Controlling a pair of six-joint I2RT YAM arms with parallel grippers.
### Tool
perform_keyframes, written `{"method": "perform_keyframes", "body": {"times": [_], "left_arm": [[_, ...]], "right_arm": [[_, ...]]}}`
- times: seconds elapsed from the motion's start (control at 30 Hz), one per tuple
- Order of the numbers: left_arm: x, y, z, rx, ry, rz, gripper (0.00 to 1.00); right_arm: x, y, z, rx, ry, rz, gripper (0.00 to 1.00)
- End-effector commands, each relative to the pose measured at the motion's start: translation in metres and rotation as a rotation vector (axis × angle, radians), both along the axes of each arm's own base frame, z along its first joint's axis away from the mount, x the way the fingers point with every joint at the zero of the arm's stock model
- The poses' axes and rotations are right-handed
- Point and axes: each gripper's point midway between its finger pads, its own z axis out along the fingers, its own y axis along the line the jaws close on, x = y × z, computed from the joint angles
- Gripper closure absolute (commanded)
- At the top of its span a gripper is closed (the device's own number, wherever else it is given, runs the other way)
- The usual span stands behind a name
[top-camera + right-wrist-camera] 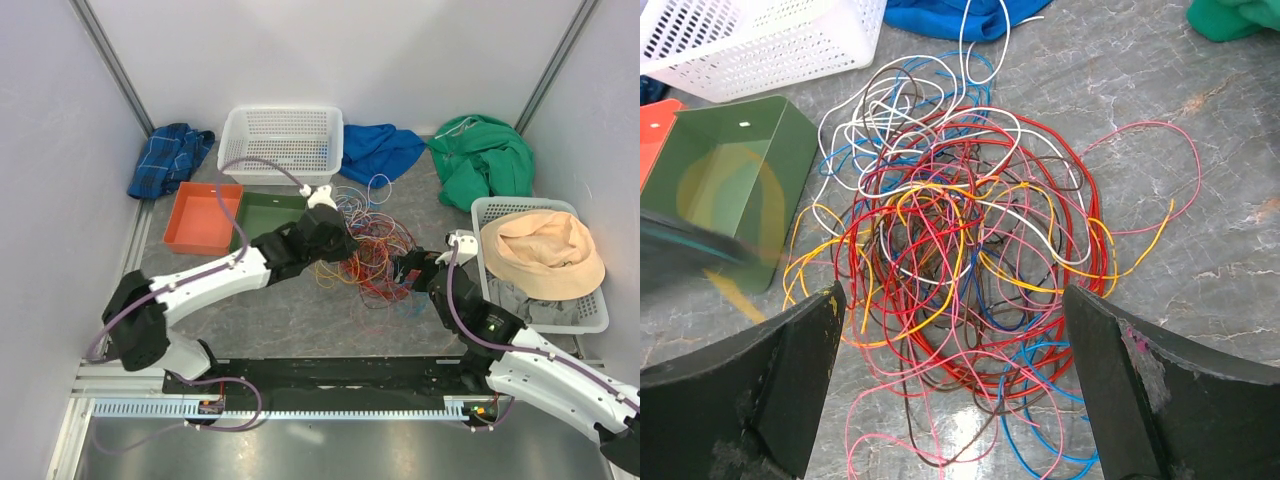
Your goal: Untangle the cables
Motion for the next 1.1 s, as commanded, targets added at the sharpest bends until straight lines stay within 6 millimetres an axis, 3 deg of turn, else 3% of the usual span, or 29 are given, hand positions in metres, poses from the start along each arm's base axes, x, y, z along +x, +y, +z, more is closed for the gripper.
{"method": "perform_keyframes", "body": {"times": [0.0, 0.03, 0.1, 0.13, 0.2, 0.27, 0.47, 0.53, 0.6, 0.63, 0.7, 0.73, 0.8, 0.83, 0.87, 0.9, 0.97, 1.0, 1.07], "left_arm": [[-0.002, 0.036, 0.076, 0.154, -0.194, -0.077, 0.98], [-0.002, 0.04, 0.106, 0.127, -0.246, -0.073, 0.98], [-0.003, 0.057, 0.128, 0.178, -0.299, -0.071, 0.98], [-0.005, 0.064, 0.157, 0.151, -0.348, -0.058, 0.98], [-0.004, 0.081, 0.178, 0.185, -0.405, -0.033, 0.98], [-0.003, 0.097, 0.212, 0.179, -0.477, 0.011, 0.98], [0.001, 0.13, 0.272, 0.18, -0.584, 0.101, 0.98], [0.0, 0.136, 0.299, 0.153, -0.627, 0.12, 0.98], [0.004, 0.136, 0.312, 0.161, -0.653, 0.13, 0.98], [0.004, 0.137, 0.33, 0.136, -0.679, 0.141, 0.98], [0.009, 0.131, 0.341, 0.139, -0.699, 0.134, 0.98], [0.007, 0.133, 0.363, 0.113, -0.737, 0.143, 0.98], [0.01, 0.13, 0.379, 0.106, -0.764, 0.139, 0.98], [0.011, 0.13, 0.401, 0.091, -0.806, 0.146, 0.98], [0.013, 0.128, 0.41, 0.089, -0.821, 0.146, 0.98], [0.012, 0.129, 0.434, 0.05, -0.861, 0.162, 0.98], [0.009, 0.129, 0.457, 0.02, -0.913, 0.16, 0.98], [0.002, 0.137, 0.48, -0.033, -0.956, 0.179, 0.98], [-0.003, 0.134, 0.491, -0.07, -0.991, 0.157, 0.98]], "right_arm": [[0.002, -0.006, 0.013, 0.029, -0.029, -0.035, 0.02], [0.002, -0.007, 0.014, 0.036, -0.032, -0.046, 0.02], [0.002, -0.007, 0.018, 0.058, -0.039, -0.052, 0.02], [0.002, -0.007, 0.019, 0.065, -0.041, -0.052, 0.02], [0.001, -0.006, 0.021, 0.077, -0.041, -0.048, 0.02], [0.001, -0.003, 0.022, 0.087, -0.039, -0.036, 0.02], [-0.002, 0.006, 0.029, 0.087, -0.046, 0.026, 0.02], [-0.003, 0.007, 0.03, 0.078, -0.045, 0.04, 0.02], [-0.004, 0.01, 0.032, 0.08, -0.045, 0.056, 0.02], [-0.004, 0.011, 0.032, 0.074, -0.045, 0.063, 0.02], [-0.004, 0.016, 0.037, 0.079, -0.048, 0.087, 0.02], [-0.004, 0.018, 0.038, 0.074, -0.048, 0.098, 0.02], [-0.004, 0.024, 0.044, 0.07, -0.054, 0.125, 0.02], [-0.003, 0.027, 0.048, 0.074, -0.061, 0.139, 0.02], [-0.002, 0.031, 0.047, 0.056, -0.056, 0.154, 0.02], [-0.001, 0.036, 0.048, 0.061, -0.056, 0.173, 0.02], [0.001, 0.042, 0.049, 0.054, -0.044, 0.185, 0.02], [0.002, 0.045, 0.049, 0.056, -0.042, 0.193, 0.02], [0.004, 0.049, 0.046, 0.049, -0.031, 0.202, 0.02]]}}
